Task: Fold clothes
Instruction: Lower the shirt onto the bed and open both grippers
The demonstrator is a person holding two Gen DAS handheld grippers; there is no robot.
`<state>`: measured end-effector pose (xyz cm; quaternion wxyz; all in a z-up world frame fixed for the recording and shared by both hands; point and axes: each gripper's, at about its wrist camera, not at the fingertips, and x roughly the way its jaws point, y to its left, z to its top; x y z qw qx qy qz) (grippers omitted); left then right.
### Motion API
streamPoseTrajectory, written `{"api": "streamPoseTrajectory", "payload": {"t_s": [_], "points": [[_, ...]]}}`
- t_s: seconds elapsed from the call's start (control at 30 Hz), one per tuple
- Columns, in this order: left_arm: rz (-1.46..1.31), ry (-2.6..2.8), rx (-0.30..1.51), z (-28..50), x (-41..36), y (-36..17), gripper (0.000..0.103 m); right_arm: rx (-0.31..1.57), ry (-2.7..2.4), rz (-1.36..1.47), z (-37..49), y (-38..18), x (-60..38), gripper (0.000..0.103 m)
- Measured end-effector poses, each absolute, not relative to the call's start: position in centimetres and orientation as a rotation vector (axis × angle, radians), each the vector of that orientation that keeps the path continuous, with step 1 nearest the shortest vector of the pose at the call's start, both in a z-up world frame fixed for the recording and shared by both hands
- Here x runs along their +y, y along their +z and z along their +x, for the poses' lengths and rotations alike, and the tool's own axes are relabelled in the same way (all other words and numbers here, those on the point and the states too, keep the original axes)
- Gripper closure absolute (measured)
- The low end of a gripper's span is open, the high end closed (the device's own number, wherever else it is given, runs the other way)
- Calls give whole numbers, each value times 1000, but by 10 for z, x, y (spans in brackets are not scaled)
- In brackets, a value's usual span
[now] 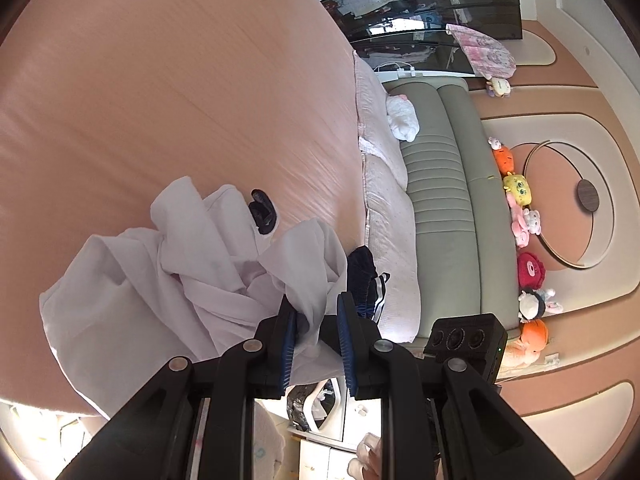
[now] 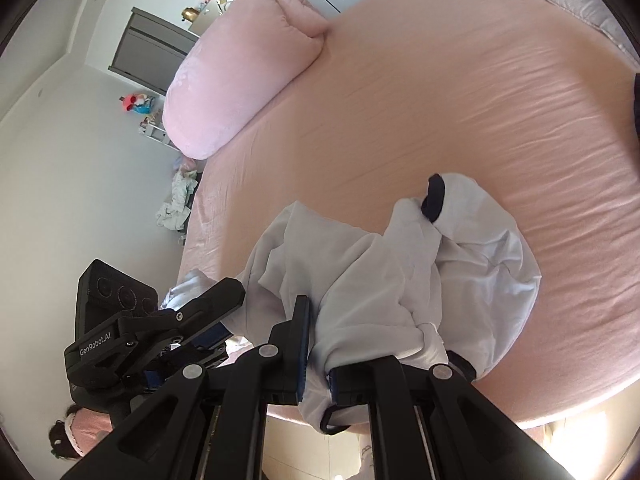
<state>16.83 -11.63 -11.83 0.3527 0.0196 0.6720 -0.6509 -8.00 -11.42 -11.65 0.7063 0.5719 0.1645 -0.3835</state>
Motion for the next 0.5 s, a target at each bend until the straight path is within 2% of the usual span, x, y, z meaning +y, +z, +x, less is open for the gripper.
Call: {"api": "streamPoseTrajectory", "payload": {"t_s": [0.3,0.5], "points": [[76,-1614,1780,176,-93,-141,86,492,-897,1361,-86,-163,-93,97],[46,-1593,1803,191,-84,-149,86,558,-920,1341,-76,-169,-83,97]]}}
